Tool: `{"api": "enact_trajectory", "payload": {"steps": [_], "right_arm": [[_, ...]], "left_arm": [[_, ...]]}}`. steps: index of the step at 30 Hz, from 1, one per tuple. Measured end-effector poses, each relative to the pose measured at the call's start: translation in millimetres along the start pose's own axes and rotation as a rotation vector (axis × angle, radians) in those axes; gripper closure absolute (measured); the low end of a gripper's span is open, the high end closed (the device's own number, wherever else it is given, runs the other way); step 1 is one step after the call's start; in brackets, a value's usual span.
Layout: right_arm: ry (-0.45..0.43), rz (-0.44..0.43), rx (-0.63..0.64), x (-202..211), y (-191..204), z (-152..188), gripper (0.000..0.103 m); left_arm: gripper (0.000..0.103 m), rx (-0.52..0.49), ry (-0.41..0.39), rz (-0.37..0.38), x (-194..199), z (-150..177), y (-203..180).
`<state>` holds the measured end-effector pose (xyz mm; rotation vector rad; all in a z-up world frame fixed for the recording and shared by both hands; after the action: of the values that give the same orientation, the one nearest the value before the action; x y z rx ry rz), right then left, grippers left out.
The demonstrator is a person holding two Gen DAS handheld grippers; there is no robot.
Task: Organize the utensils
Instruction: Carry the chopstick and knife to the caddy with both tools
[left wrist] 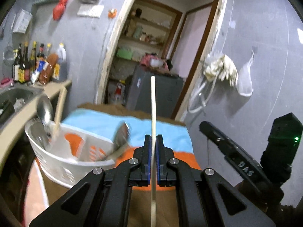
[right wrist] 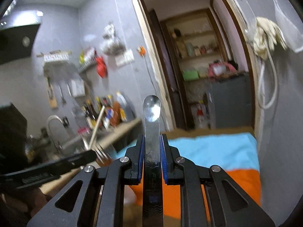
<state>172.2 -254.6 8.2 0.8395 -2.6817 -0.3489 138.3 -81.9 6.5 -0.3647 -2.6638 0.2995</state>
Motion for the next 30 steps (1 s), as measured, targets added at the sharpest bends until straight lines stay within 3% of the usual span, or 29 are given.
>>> {"api": "enact_trajectory", "payload": {"steps": [7,14,20,26,30], "right_arm": [[-0.142,-0.131,-0.039,-24.3,42.8,-30.5,0.089],[-0.232,-0.208,-0.167,-58.7,73.8,-38.1,0.089],[-0.299,-0.100,-0.153,-76.2,92.6,-14.9,0.089],[-0.378,0.007,-0.076,-78.9,105.8,9.0,0.089],[-0.377,0.030,-0.013,-86.8,113.9,22.2,0.089]], "left_arm": [[0.101,0.041,-0.142,-0.042,28.2,-48.6,58.7],[0.101,0.133,-0.282,-0.111,32.1,-82.4,157.0],[0.101,0.208,-0.328,-0.132,23.5,-75.5,213.6],[0.101,0.170,-0.391,-0.160,20.8,-58.0,215.9],[0.101,0.135,-0.410,-0.174,16.3,-50.8,215.4]]}}
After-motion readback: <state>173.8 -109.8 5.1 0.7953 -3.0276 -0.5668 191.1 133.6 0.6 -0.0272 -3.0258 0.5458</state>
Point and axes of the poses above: each gripper's, at about its wrist camera, not at the fingertips, and x roughly against the way its jaws point, y to its left, z to its underside, the point moved 3 cm from there along -x, roughly the way its jaws point, and after that the axes turned 3 degrees about -x, right-handed, at the moved point
